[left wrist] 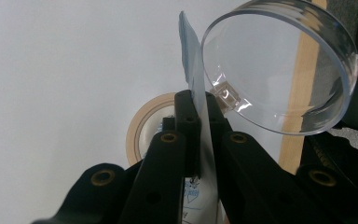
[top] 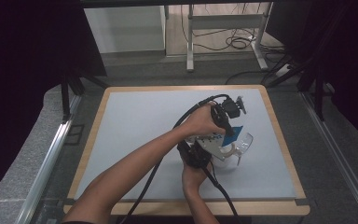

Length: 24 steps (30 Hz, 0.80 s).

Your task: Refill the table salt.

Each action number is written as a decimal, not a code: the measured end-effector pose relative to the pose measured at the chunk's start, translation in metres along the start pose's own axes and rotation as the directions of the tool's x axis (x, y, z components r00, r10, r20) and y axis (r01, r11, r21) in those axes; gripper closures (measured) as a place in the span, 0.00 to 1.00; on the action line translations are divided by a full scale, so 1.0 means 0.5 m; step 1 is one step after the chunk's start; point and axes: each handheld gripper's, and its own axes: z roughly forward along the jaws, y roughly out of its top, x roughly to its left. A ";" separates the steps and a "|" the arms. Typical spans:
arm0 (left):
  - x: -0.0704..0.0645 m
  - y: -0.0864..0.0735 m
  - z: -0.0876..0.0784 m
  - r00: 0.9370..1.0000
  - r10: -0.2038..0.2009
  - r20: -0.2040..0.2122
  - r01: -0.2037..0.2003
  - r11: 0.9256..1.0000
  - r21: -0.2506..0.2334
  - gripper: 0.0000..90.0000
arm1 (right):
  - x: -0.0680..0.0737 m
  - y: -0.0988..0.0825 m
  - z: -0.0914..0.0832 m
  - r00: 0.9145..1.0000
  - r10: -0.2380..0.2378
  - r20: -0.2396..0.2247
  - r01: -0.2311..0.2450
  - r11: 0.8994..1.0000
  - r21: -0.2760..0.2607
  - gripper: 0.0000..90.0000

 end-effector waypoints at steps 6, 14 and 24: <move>0.001 0.000 0.002 1.000 -0.002 0.000 0.002 1.000 0.001 1.00 | -0.001 0.000 0.001 1.000 0.002 0.001 -0.002 1.000 0.002 0.59; 0.002 0.003 0.001 1.000 0.001 0.000 -0.001 1.000 0.004 1.00 | -0.002 0.003 0.000 1.000 0.008 0.000 -0.008 1.000 -0.001 0.59; 0.003 0.006 0.004 1.000 0.000 0.002 0.000 1.000 0.007 1.00 | -0.004 0.005 0.001 1.000 0.014 0.001 -0.014 1.000 -0.002 0.59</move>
